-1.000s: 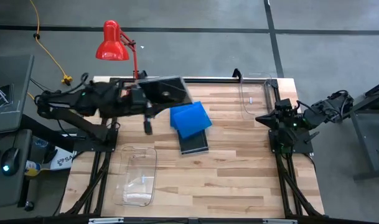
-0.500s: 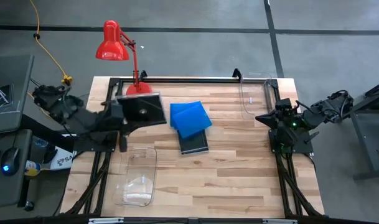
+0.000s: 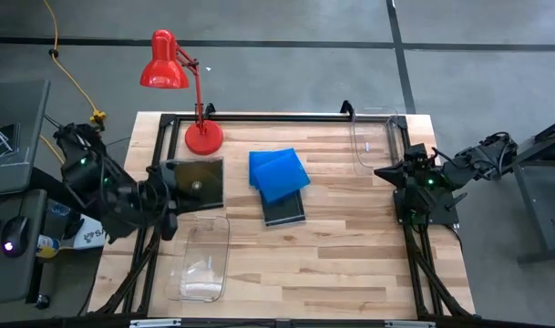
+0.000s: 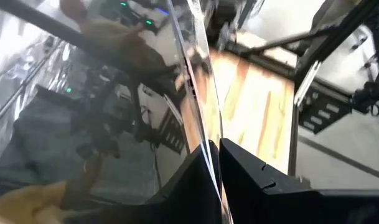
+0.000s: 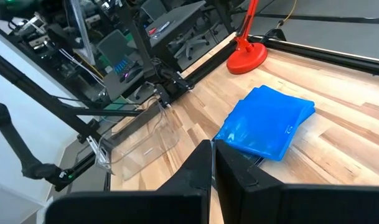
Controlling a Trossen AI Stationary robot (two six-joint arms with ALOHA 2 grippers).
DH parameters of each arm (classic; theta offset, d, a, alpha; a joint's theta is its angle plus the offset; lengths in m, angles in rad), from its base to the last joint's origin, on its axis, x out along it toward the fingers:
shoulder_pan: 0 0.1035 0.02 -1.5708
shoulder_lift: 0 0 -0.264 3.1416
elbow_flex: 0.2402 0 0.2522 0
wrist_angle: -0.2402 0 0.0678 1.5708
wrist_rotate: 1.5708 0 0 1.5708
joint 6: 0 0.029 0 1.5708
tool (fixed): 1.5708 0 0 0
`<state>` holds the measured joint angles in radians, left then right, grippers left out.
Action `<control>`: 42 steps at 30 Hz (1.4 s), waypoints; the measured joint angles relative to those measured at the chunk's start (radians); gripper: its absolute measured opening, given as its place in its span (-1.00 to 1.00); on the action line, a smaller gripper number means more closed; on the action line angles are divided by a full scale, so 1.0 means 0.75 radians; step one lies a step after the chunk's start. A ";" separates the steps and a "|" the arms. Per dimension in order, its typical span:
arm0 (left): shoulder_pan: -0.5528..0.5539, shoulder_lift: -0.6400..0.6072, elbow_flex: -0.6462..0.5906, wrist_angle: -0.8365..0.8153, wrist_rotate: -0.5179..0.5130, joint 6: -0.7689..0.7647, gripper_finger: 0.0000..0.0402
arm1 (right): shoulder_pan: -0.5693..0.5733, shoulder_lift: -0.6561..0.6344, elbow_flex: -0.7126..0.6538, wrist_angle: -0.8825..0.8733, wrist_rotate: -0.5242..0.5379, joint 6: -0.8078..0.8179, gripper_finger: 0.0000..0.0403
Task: Pick & place jewel cases by type
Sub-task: Put the black cd case into the bottom transparent bin
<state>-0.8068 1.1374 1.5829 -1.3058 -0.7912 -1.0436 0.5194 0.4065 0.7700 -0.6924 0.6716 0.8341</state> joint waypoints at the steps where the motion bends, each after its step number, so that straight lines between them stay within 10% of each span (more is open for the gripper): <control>1: -0.017 0.009 0.000 -0.028 0.009 -0.052 -0.64 | 0.000 0.000 0.001 0.000 0.000 0.000 -1.00; 20: -0.173 0.241 -0.093 -0.348 0.460 -0.628 -0.64 | 0.000 0.000 0.001 -0.024 0.006 -0.001 -0.99; 42: -0.174 0.320 -0.516 0.306 0.771 -0.944 -0.64 | 0.000 0.089 0.001 -0.030 -0.055 0.030 -0.99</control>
<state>-0.9371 1.3773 1.1959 -1.0763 -0.2130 -1.7516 0.5196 0.4735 0.7706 -0.7147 0.6302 0.8568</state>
